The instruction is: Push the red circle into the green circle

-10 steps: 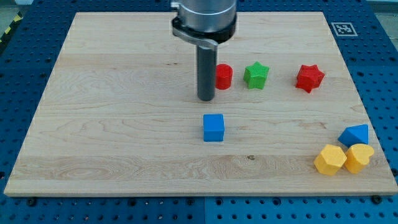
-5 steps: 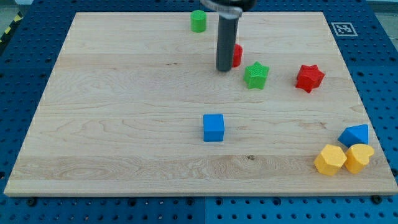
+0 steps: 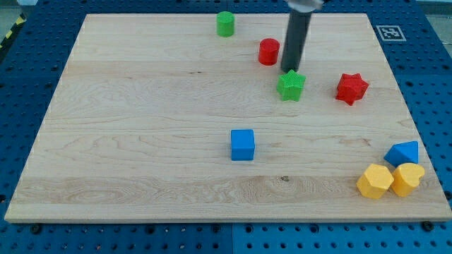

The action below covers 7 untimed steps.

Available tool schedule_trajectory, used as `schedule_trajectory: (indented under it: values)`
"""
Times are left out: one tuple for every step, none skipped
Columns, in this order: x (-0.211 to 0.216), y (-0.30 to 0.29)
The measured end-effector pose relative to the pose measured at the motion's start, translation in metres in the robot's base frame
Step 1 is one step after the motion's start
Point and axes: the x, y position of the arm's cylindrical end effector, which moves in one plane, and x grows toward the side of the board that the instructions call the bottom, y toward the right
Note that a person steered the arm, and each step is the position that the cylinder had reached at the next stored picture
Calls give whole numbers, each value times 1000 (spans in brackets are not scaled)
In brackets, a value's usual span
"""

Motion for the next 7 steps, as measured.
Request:
schedule_trajectory:
  values:
    - [-18, -7]
    - [-36, -55]
    - [-50, -85]
    - [-28, -64]
    - [14, -61]
    - [18, -95]
    - [-20, -107]
